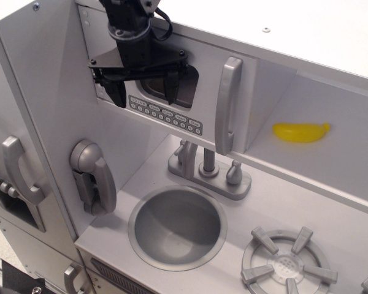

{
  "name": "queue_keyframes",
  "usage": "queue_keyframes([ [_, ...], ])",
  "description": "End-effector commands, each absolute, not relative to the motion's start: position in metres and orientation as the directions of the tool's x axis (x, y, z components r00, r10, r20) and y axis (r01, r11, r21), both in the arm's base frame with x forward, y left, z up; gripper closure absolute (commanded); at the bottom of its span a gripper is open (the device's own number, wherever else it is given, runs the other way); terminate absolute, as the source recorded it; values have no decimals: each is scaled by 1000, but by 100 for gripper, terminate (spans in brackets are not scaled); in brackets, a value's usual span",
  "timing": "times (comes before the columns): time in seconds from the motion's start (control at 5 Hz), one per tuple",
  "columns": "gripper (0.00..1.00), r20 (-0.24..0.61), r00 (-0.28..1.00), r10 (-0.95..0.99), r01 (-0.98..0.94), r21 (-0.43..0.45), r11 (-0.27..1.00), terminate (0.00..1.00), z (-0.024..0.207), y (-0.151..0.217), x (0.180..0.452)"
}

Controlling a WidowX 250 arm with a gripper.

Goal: Close microwave

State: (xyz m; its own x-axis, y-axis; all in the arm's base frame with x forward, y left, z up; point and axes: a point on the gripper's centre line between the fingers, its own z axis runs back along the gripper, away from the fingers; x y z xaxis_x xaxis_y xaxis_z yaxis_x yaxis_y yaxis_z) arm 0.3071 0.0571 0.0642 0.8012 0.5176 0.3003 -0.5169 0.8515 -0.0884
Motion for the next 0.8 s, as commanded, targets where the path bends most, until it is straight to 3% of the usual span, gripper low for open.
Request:
queue_keyframes([
  [0.0, 0, 268, 818, 510, -506, -87, 858, 0, 85, 69, 280],
  [0.4, 0, 192, 909, 371, -378, -1, 926, 0, 76, 79, 202],
  [0.6, 0, 61, 936, 345, -348, 35, 937, 100, 75, 78, 183],
])
